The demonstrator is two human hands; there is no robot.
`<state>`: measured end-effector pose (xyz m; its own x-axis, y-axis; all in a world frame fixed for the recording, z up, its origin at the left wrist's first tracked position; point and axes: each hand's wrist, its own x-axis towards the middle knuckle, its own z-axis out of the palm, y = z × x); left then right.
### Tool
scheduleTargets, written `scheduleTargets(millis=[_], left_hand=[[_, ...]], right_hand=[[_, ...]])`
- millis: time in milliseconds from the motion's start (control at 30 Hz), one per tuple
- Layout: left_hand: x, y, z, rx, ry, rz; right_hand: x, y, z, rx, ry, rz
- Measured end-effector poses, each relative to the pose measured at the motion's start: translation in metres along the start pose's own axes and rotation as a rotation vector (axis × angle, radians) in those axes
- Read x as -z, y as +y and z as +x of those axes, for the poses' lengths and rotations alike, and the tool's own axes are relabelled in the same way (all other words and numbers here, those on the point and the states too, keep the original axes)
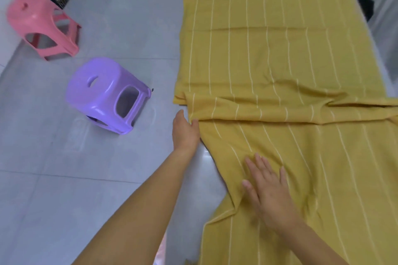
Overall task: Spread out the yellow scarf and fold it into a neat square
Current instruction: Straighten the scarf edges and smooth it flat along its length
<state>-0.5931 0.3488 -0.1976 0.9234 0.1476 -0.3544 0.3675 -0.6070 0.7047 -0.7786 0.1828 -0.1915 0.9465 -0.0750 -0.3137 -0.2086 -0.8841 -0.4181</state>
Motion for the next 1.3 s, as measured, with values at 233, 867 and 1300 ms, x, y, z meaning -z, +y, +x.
scheduleTargets(millis=[233, 867, 1300], left_hand=[[-0.005, -0.007, 0.028, -0.083, -0.012, -0.084], [0.014, 0.000, 0.026, -0.008, -0.063, -0.159], [0.043, -0.009, -0.046, 0.425, -0.443, -0.824]], right_hand=[[0.018, -0.045, 0.064, 0.017, 0.109, 0.005], [0.012, -0.048, 0.070, -0.048, 0.157, 0.058], [0.016, -0.024, 0.018, -0.110, 0.164, 0.081]])
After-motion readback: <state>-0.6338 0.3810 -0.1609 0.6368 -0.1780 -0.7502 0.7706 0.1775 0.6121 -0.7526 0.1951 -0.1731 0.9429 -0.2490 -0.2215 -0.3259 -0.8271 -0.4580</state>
